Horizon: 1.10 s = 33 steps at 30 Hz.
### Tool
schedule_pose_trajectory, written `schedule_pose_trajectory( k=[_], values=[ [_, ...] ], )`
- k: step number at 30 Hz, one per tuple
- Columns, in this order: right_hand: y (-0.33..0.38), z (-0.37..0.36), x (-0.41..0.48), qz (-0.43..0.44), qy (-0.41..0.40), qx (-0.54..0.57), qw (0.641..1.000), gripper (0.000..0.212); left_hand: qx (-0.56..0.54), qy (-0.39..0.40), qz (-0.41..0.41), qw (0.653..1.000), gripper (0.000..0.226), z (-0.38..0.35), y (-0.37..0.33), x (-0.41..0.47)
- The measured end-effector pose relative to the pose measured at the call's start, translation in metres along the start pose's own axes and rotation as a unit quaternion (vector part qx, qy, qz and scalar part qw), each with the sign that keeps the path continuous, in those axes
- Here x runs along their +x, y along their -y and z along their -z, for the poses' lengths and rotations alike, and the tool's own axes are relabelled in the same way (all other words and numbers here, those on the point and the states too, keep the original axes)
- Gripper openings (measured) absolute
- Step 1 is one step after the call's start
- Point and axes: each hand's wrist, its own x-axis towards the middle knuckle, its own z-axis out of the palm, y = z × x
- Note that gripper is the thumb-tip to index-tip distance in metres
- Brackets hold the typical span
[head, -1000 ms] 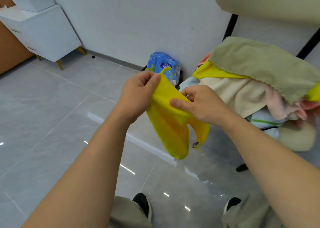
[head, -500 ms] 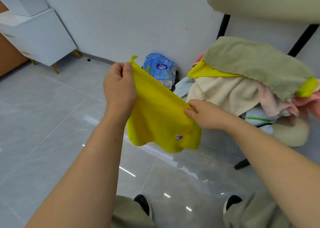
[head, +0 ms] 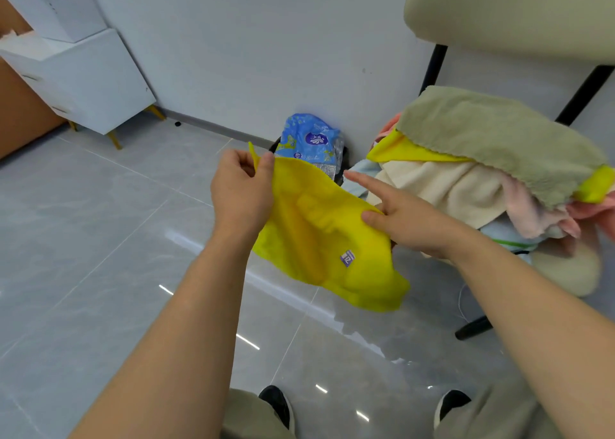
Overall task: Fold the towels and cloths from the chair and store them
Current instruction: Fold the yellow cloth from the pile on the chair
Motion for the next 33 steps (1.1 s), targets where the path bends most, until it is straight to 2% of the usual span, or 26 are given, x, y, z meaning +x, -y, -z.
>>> schedule_pose_trajectory(
  k=[1, 4, 7, 11, 14, 17, 20, 23, 26, 28, 30, 33],
  values=[
    [0.003, 0.001, -0.002, 0.007, 0.002, 0.018, 1.0, 0.059, 0.004, 0.008, 0.003, 1.0, 0.015, 0.0, 0.001, -0.001],
    [0.016, 0.0, -0.005, -0.012, -0.006, 0.103, 0.995, 0.04, 0.029, 0.037, -0.005, 0.999, 0.013, 0.0, 0.001, -0.003],
    [0.021, -0.002, -0.002, -0.05, -0.02, 0.17, 0.984, 0.04, 0.103, 0.075, -0.04, 0.991, 0.01, 0.0, -0.001, -0.008],
    [0.023, -0.001, 0.002, -0.044, -0.058, 0.224, 0.972, 0.05, 0.158, 0.212, -0.04, 0.964, 0.042, -0.003, -0.001, -0.011],
    [0.023, -0.001, 0.003, -0.037, -0.073, 0.231, 0.969, 0.053, 0.175, 0.278, -0.035, 0.944, 0.046, -0.008, 0.001, -0.014],
    [0.021, 0.001, 0.003, -0.002, -0.095, 0.129, 0.987, 0.063, 0.183, 0.256, -0.059, 0.947, 0.04, -0.01, 0.004, -0.014],
    [0.018, 0.002, 0.002, 0.049, -0.082, -0.015, 0.995, 0.091, 0.187, 0.196, -0.075, 0.96, 0.036, -0.008, 0.006, -0.011],
    [0.02, 0.002, 0.001, 0.027, -0.088, -0.128, 0.988, 0.104, 0.177, 0.111, -0.067, 0.976, 0.036, -0.001, 0.005, -0.006],
    [0.017, -0.003, 0.001, 0.012, -0.087, -0.205, 0.975, 0.092, 0.179, 0.033, -0.066, 0.981, 0.044, 0.008, 0.004, 0.0],
    [0.017, -0.006, 0.001, 0.034, -0.091, -0.261, 0.961, 0.074, 0.183, 0.007, -0.063, 0.981, 0.045, 0.013, 0.002, 0.003],
    [0.018, -0.007, 0.002, 0.067, -0.084, -0.33, 0.938, 0.053, 0.174, 0.006, -0.046, 0.984, 0.04, 0.015, 0.0, 0.005],
    [0.021, -0.012, 0.001, 0.159, -0.104, -0.385, 0.903, 0.039, 0.123, 0.061, 0.004, 0.991, 0.036, 0.015, -0.003, 0.004]
  ],
)
